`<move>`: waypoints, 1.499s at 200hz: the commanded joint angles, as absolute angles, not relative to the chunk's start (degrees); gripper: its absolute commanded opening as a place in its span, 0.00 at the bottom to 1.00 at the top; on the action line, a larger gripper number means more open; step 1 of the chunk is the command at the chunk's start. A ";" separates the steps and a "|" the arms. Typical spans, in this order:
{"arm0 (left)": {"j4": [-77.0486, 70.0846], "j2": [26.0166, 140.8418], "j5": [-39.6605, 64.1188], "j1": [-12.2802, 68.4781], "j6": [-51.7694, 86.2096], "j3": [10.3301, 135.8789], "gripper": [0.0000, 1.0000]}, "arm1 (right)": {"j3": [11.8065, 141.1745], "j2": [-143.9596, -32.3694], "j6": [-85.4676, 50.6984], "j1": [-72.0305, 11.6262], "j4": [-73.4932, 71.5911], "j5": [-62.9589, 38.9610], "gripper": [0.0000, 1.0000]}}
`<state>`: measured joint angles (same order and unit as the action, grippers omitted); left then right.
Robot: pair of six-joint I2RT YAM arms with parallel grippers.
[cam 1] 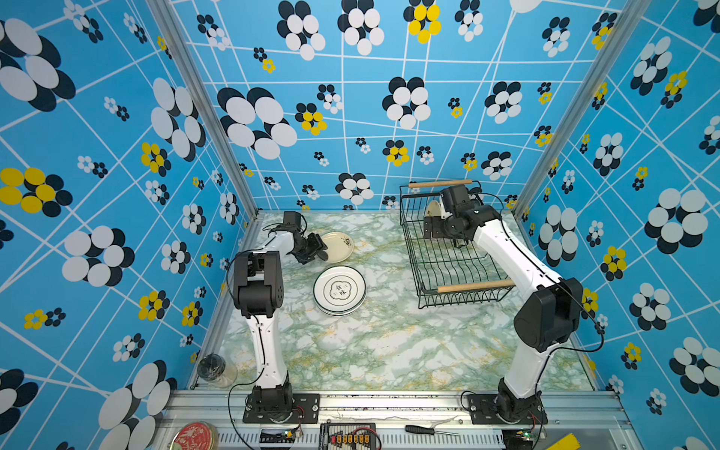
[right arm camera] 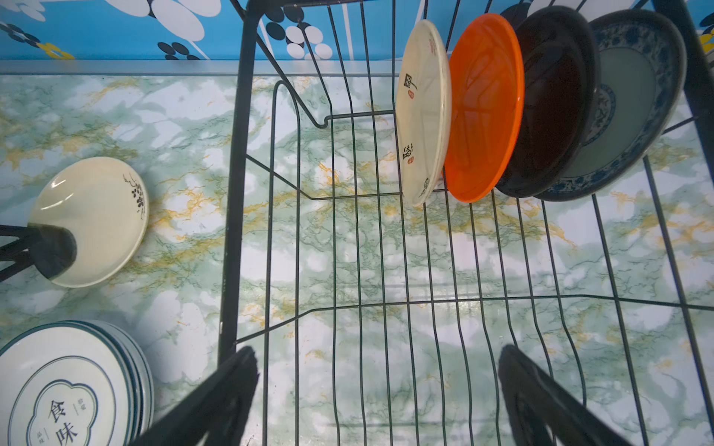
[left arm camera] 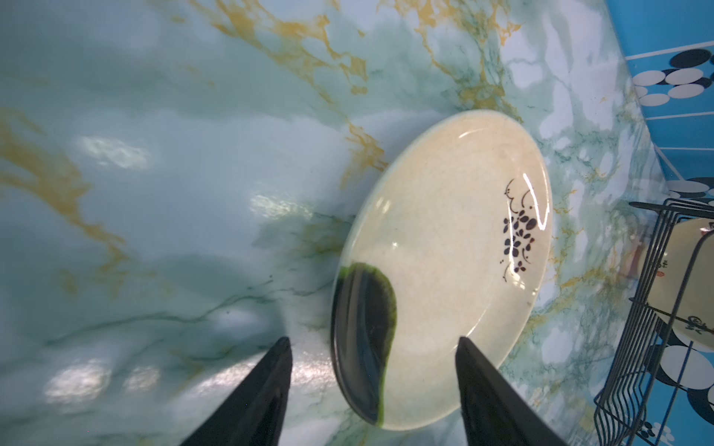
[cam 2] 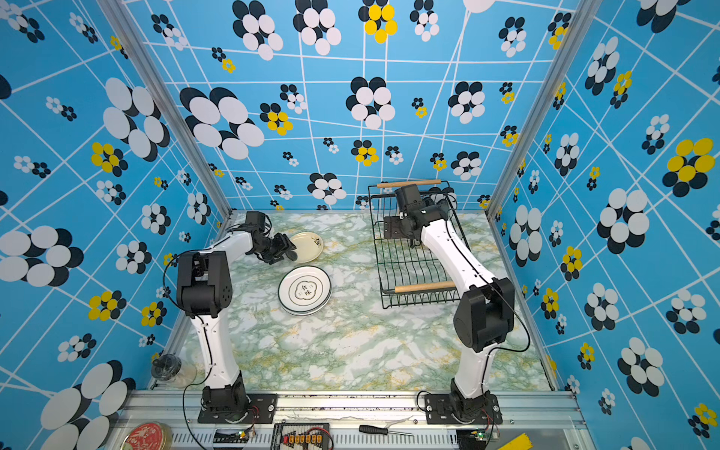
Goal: Unload the plates from the dish rack
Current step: Place a plate at the top-left of the table, then pick up the plate from the dish rack.
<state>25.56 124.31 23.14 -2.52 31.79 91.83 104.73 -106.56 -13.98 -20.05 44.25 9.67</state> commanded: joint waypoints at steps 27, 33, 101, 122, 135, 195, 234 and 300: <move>27.09 114.57 22.73 -4.56 29.51 85.60 0.74 | 112.29 -113.56 -10.75 -17.95 41.34 8.88 0.99; 27.27 113.34 22.76 -4.66 29.30 84.76 0.76 | 113.15 -114.62 -10.48 -17.80 40.99 9.08 0.99; 28.17 99.30 24.23 -4.75 28.95 75.74 0.95 | 123.59 -125.88 -9.76 -15.51 38.96 11.19 0.92; 28.74 96.12 24.61 -4.75 28.81 74.24 0.99 | 127.19 -128.90 -9.52 -15.38 39.91 11.70 0.90; 29.07 94.51 25.30 -4.82 28.73 73.37 0.99 | 129.06 -130.40 -9.32 -15.21 40.30 12.08 0.88; 28.57 89.06 32.08 -4.90 30.65 69.29 0.99 | 135.06 -136.28 -9.16 -14.33 41.27 13.26 0.76; 24.86 85.14 35.49 -4.71 33.63 64.58 0.99 | 136.11 -138.02 -9.36 -13.97 41.12 13.08 0.70; 26.40 76.29 30.20 -4.56 34.32 61.60 0.99 | 137.28 -139.92 -10.35 -13.45 41.00 11.44 0.60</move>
